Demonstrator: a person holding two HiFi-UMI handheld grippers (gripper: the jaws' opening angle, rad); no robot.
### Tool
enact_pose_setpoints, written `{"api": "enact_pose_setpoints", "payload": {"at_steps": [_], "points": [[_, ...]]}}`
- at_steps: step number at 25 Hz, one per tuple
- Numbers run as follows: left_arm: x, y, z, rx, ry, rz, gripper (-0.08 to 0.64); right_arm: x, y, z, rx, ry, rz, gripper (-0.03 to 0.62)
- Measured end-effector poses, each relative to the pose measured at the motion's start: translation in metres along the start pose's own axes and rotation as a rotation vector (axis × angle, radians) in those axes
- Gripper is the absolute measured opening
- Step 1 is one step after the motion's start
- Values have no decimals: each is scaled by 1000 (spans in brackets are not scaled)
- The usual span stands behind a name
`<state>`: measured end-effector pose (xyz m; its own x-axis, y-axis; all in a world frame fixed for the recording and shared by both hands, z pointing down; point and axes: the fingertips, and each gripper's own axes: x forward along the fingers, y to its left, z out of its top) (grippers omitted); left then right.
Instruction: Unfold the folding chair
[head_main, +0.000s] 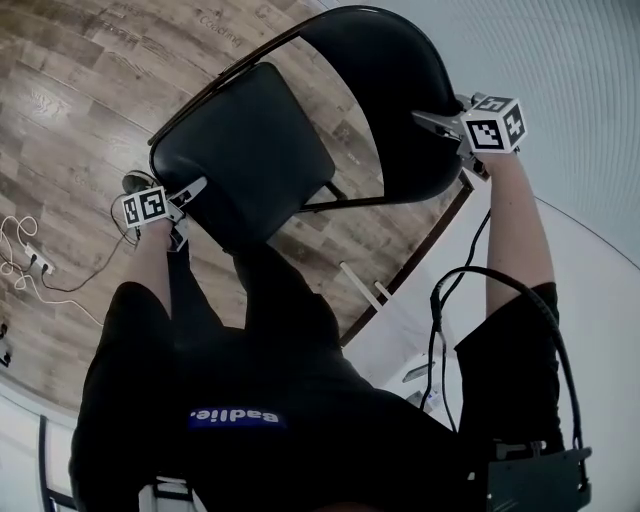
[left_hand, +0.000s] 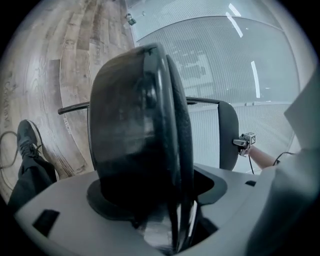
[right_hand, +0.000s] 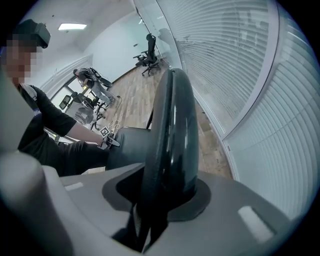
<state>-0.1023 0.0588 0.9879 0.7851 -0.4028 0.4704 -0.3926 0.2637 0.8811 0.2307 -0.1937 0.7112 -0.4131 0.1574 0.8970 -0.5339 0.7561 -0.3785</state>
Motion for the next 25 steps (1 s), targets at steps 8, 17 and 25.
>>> {"api": "enact_pose_setpoints", "payload": {"at_steps": [8,17,25], "points": [[-4,18,-1,66,-61,-64,318,11,10,-3,-4,-19,40,103],[-19,51,-12,-4,-25,9,353,24,50,3,-16,-7,-4,109],[-34,100,-15,-46,-13,50,387,51,97,11,-26,4,-39,97]]}}
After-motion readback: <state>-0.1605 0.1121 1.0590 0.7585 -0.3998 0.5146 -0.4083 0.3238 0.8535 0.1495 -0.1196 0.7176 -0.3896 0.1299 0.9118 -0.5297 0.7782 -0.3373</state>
